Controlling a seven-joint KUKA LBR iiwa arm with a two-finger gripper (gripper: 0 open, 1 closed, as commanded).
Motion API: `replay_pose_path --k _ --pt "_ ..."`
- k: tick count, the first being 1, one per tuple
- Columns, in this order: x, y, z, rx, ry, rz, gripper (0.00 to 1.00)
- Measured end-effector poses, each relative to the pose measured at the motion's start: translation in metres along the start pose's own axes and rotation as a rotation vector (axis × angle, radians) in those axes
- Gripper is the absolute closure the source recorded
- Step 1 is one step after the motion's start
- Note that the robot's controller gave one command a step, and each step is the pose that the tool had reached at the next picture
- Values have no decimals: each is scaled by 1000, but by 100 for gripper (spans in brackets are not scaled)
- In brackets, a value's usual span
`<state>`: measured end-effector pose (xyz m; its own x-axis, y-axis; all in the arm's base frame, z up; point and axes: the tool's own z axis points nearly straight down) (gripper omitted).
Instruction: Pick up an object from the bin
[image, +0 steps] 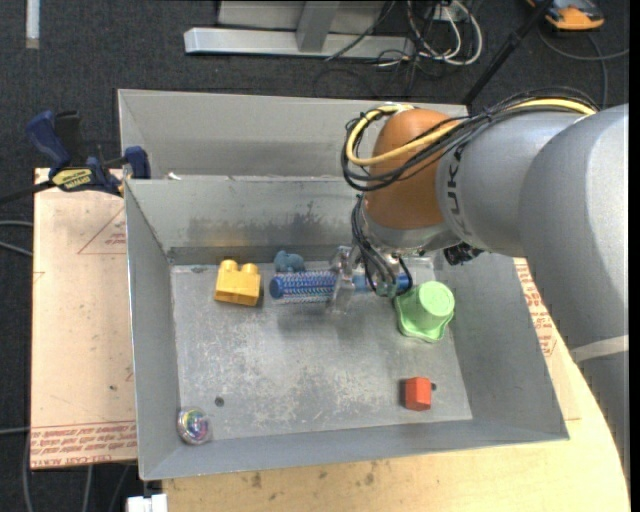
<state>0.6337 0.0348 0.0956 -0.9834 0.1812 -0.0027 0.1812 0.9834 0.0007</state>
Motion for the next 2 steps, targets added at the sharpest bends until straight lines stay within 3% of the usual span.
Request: replay_pose_path --k 1,2 --pt "0 0 -2 0 1 -3 100" --pt "-1 1 -35 -1 -1 -4 100"
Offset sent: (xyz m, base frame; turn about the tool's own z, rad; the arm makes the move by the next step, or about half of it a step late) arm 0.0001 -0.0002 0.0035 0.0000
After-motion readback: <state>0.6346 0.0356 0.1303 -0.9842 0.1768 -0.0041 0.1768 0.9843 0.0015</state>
